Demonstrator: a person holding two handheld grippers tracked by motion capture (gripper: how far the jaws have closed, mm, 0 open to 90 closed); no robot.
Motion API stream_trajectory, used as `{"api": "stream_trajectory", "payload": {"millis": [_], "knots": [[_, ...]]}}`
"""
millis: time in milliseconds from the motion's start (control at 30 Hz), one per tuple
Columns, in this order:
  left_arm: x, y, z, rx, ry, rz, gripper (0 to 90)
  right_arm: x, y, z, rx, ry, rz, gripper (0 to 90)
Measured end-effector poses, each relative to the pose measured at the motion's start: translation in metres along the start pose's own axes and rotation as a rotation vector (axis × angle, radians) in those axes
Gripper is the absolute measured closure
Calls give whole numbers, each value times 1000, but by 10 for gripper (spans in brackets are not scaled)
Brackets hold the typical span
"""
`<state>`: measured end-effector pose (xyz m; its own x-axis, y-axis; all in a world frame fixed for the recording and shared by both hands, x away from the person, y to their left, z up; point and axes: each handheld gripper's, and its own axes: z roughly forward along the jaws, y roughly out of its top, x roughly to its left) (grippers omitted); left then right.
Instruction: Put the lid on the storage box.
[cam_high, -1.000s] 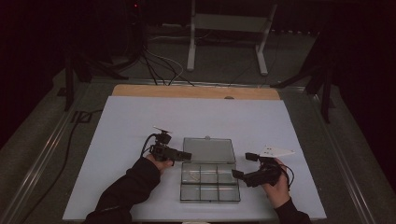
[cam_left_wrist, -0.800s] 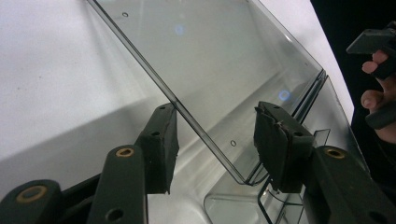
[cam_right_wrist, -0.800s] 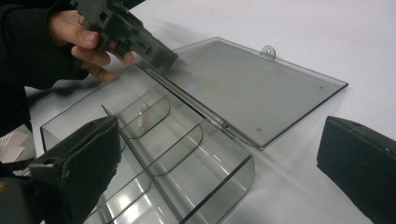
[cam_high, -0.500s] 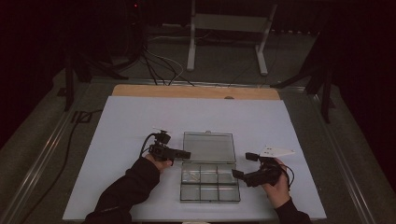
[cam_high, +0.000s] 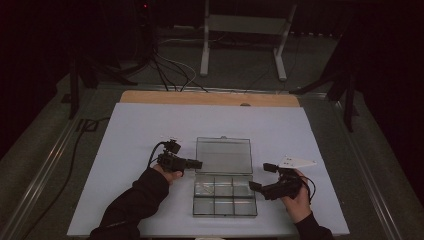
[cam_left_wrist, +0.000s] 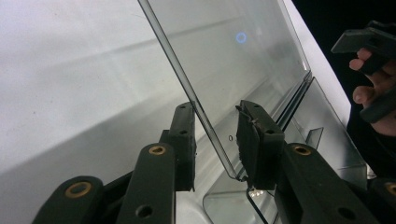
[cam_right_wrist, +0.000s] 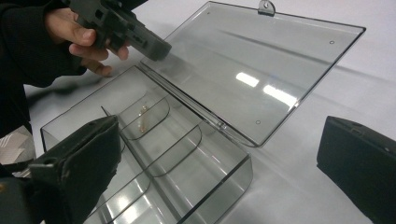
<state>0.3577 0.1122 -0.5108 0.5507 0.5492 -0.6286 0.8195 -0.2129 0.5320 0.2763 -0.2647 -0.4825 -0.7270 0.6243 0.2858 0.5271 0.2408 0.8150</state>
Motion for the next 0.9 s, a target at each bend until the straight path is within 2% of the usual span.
{"api": "stream_trajectory", "payload": {"millis": [333, 800, 900], "knots": [[-1, 0, -6, -19, -16, 73, 773, 0, 0, -1, -1, -2, 0, 0], [-1, 0, -10, -38, -33, 133, 815, 0, 0, -1, -4, 0, 2, 0], [-2, 0, -11, -40, -34, 158, 823, 0, 0, -1, -4, 1, 2, 0]]}}
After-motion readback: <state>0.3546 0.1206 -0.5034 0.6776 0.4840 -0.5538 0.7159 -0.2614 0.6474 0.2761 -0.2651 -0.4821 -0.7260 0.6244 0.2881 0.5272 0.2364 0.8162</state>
